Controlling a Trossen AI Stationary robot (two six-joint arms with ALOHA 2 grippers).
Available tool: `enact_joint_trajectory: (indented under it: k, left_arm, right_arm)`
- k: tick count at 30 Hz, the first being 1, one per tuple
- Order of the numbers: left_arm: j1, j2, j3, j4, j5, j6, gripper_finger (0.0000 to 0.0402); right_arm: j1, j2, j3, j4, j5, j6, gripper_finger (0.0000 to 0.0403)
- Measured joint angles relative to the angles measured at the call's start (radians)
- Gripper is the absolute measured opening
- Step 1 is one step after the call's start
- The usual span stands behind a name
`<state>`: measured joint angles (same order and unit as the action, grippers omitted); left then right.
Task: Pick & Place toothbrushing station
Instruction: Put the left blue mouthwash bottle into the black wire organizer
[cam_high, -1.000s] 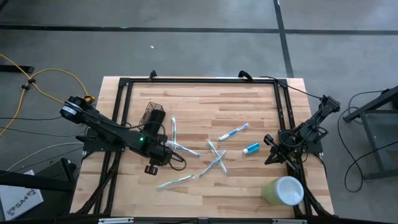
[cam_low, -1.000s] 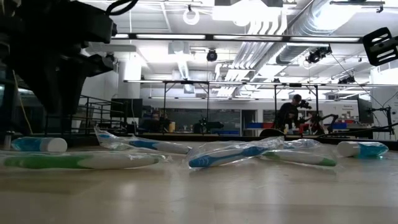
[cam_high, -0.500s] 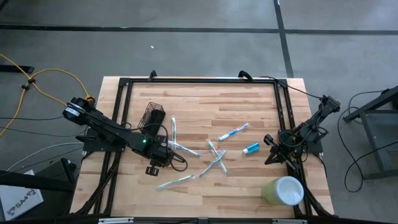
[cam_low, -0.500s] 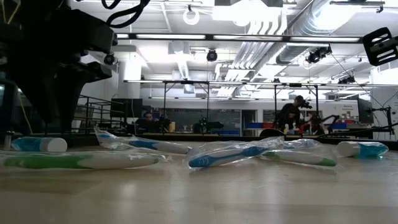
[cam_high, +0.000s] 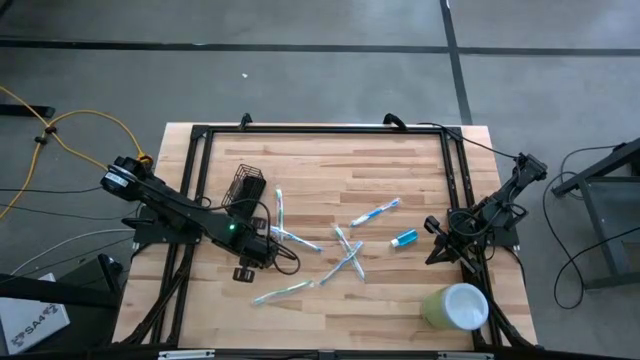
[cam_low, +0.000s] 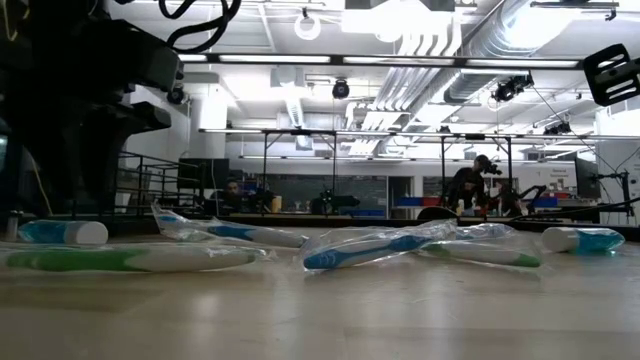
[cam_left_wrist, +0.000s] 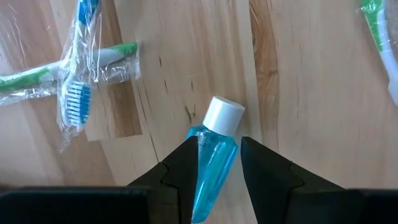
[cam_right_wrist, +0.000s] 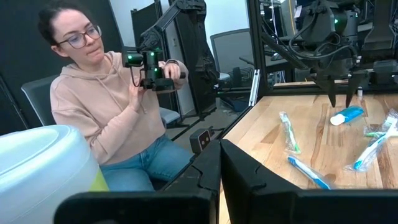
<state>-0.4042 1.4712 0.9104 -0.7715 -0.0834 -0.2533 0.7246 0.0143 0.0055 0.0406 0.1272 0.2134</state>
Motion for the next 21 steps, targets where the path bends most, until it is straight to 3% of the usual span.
enact_joint_trajectory:
  k: [12,21]
  left_arm:
    - [0.024,0.000,0.042,-0.057,0.052,-0.077,0.0115]
    - [0.043,0.164,0.242,-0.247,0.053,-0.029,0.0115]
  right_arm:
    - [0.000,0.000,0.000,0.000,0.000,0.000,0.0002]
    - [0.000,0.000,0.000,0.000,0.000,0.000,0.0002]
